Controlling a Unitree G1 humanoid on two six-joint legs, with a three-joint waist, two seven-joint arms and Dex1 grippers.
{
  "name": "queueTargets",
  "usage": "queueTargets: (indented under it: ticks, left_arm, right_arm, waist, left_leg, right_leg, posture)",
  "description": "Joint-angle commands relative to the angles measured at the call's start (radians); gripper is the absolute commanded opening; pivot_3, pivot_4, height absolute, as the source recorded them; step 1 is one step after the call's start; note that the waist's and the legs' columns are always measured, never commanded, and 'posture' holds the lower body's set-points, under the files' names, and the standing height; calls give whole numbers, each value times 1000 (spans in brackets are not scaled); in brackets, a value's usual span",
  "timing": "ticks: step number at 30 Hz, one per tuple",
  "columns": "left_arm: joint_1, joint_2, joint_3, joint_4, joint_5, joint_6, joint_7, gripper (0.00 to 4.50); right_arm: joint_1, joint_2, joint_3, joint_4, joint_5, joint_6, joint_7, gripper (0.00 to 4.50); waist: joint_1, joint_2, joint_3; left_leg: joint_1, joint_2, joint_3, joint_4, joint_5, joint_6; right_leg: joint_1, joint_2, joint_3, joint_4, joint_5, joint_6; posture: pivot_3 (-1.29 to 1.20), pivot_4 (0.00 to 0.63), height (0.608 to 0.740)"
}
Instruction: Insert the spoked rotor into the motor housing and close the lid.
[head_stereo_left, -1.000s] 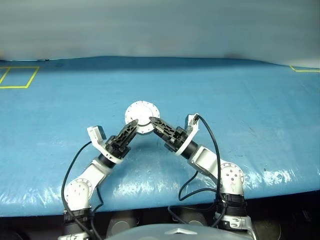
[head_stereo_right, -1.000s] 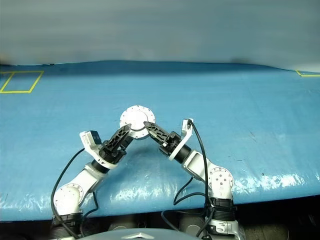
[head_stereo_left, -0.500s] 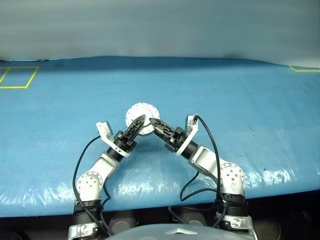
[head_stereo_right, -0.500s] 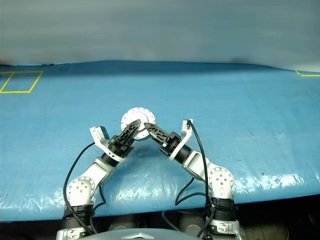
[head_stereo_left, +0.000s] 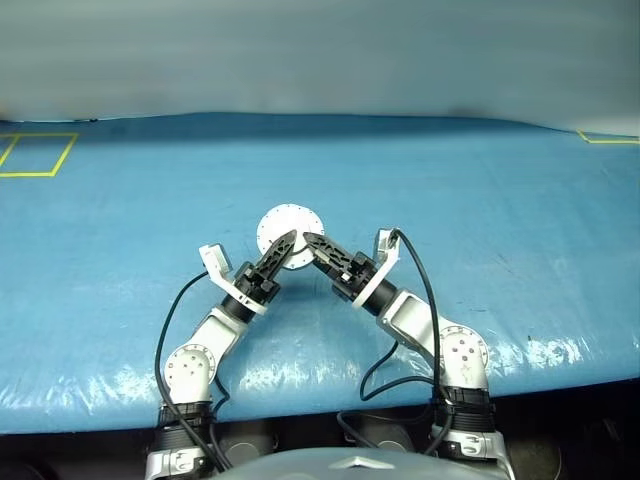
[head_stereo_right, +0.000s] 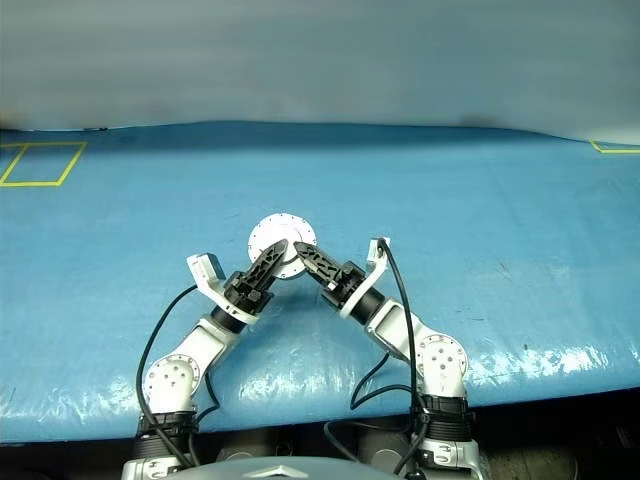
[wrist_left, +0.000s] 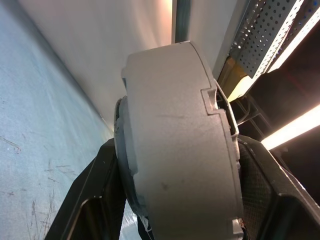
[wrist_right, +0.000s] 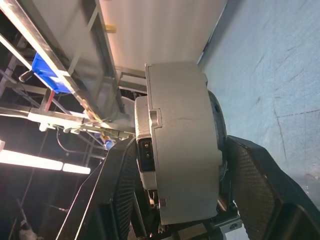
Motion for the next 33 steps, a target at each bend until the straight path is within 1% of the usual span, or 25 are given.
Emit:
queueTargets:
  ticks: [1,3,5,8,11,13,15,17,18,22,27,32,33]
  left_arm:
    - [-29,4,39,17,34,-44,55,2585]
    - [-33,2,45,23,35,-52,54,2585]
    - [-44,3,56,36,44,-72,59,2585]
    - [-78,0,94,69,41,-111,57,2585]
    - [-117,0,136,99,36,-149,61,2585]
    - [-136,2,154,111,58,-178,74,2585]
    - [-157,8,167,133,114,-235,95,2585]
    - [-185,7,195,170,133,-265,132,2585]
    - [-196,16,190,193,179,-293,145,2585]
    - [-239,37,190,276,281,-343,203,2585]
    - [-256,45,186,317,319,-333,206,2585]
    - [-251,34,204,321,335,-332,236,2585]
    - [-247,37,202,321,345,-329,247,2831]
  right_arm:
    - [-17,30,17,-51,23,-13,-23,2362]
    - [-13,29,20,-55,0,-29,-25,2362]
    - [-12,29,23,-62,-2,-37,-19,3109]
    - [-16,18,25,-54,30,-12,-3,4011]
    - [-14,19,25,-61,10,-23,-14,4011]
    - [-14,18,24,-64,-4,-34,-20,4011]
    - [-15,12,23,-71,-38,-54,-24,4011]
    - [-16,-9,36,-90,-113,-78,-27,4011]
    - [-15,-35,63,-106,-199,-105,-24,4011]
    - [24,-39,74,-120,-298,-175,16,4011]
    - [71,-64,125,-185,-417,-231,77,4011]
    - [95,-88,148,-189,-529,-268,81,4011]
    - [98,-86,144,-186,-535,-271,82,4035]
  waist:
    - [1,0,0]
    - [0,0,0]
    - [0,0,0]
    - [-2,0,0]
    - [-2,0,0]
    - [-1,0,0]
    - [4,0,0]
    - [9,0,0]
    - [9,0,0]
    - [9,-1,0]
    - [8,-1,0]
    - [8,-1,0]
    - [8,-1,0]
  left_leg:
    - [0,0,0,0,0,0]
    - [0,0,0,0,0,0]
    - [-1,-1,0,0,0,0]
    - [0,-1,0,0,0,0]
    - [-1,-1,0,0,0,0]
    - [-1,-1,0,0,0,0]
    - [-1,-1,0,0,0,0]
    - [-2,-1,-1,1,0,0]
    - [-3,-1,-1,2,0,1]
    - [-4,-6,-1,3,-1,2]
    - [-6,-6,-1,3,-1,2]
    - [-6,-6,-2,4,-1,1]
    - [-6,-6,-2,4,-1,2]
  right_leg:
    - [0,0,0,0,0,0]
    - [0,0,0,0,0,0]
    - [0,0,0,0,0,1]
    - [0,0,0,0,1,2]
    - [-1,1,0,0,1,2]
    - [-1,1,-1,0,1,2]
    - [-1,1,0,0,1,2]
    - [-1,1,-1,0,2,3]
    - [-1,0,-1,-1,2,3]
    - [-1,0,-1,-1,3,4]
    - [-3,0,-1,-2,3,6]
    - [-2,0,-1,-2,3,6]
    - [-2,0,-1,-2,3,6]
  posture:
    - [0,150,740]
    - [0,150,740]
    - [0,150,740]
    - [0,150,740]
    - [0,150,740]
    - [0,150,740]
    - [0,150,740]
    - [0,150,740]
    - [0,150,740]
    - [0,150,740]
    - [0,150,740]
    - [0,150,740]
    - [0,150,740]
